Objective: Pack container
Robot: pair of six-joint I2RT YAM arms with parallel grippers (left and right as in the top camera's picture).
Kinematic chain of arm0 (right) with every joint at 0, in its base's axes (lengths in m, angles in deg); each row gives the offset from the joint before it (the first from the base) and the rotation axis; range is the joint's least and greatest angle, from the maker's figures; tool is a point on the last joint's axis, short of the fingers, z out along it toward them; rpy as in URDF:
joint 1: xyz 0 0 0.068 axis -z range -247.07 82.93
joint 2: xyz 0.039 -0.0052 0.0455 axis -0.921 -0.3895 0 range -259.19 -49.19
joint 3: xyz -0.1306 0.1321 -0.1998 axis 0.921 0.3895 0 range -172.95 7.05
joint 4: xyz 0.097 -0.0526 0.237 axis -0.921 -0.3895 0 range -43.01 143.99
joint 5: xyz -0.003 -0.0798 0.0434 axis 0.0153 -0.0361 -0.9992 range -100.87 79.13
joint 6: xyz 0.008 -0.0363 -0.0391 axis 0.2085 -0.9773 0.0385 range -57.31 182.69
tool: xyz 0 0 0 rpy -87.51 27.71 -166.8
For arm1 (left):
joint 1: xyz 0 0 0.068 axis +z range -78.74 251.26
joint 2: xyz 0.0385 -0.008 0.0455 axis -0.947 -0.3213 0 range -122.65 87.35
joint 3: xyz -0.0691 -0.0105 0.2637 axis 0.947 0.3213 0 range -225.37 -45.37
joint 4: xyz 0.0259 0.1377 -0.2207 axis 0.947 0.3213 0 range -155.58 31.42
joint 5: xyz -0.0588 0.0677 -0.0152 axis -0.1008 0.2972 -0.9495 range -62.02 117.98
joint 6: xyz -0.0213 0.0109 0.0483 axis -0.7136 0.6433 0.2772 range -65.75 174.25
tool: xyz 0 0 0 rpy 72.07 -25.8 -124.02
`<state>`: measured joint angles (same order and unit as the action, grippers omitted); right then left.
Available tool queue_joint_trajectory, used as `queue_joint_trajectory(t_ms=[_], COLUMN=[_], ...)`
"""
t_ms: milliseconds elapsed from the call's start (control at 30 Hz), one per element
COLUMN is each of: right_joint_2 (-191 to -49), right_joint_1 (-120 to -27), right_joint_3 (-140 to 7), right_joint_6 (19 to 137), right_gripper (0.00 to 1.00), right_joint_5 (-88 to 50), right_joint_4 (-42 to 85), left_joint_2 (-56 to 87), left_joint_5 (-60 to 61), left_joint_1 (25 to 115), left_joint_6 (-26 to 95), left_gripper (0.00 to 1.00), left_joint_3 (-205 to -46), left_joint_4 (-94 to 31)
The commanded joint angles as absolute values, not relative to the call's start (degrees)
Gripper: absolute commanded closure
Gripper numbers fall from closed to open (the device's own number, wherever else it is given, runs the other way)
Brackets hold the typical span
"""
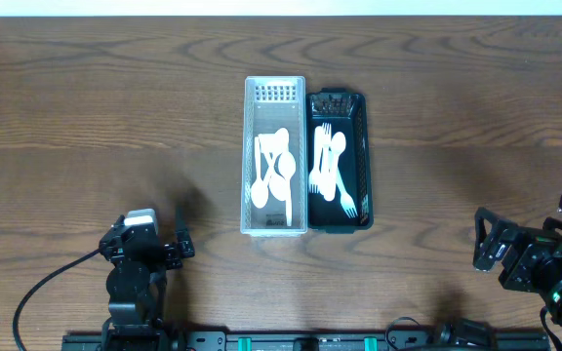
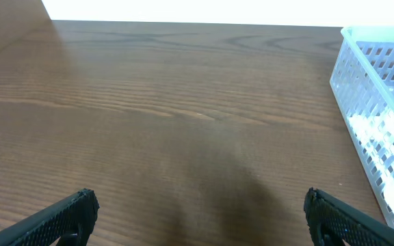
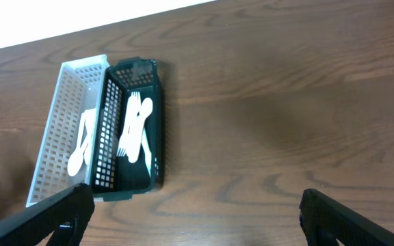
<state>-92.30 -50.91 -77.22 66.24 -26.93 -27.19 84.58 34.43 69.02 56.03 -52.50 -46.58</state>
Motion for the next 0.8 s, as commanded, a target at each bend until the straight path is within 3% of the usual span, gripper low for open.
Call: queue_joint_trajectory(t_ms=[0, 200, 533, 767], right_joint_2=[-92.17, -88.63, -79.08, -74.23], right_joint_1=[-51.35, -51.35, -51.39, -52.46], right_joint_3=[-76.02, -64.41, -29.40, -11.67], right_joint_6=[64.54, 64.32, 64.29, 64.36], right_gripper=[0.01, 0.01, 0.01, 0.01], right_joint_5=[-23.32, -21.94, -36.54, -42.88], right_joint_4=[-25.47, -13.07, 19.43, 34.62], left_joint_2=[85.26, 85.26, 85.26, 85.26], left_joint_5=[35.09, 35.09, 35.09, 35.09], left_joint_1=[69.48, 69.48, 69.48, 69.48], left_joint_6=[56.82, 56.80, 56.82, 56.82], left_gripper=[0.02, 0.02, 0.02, 0.02], left_joint_3=[-51.17, -51.15, -51.15, -51.17], left_joint_4=[-46.64, -46.64, -46.64, -46.64])
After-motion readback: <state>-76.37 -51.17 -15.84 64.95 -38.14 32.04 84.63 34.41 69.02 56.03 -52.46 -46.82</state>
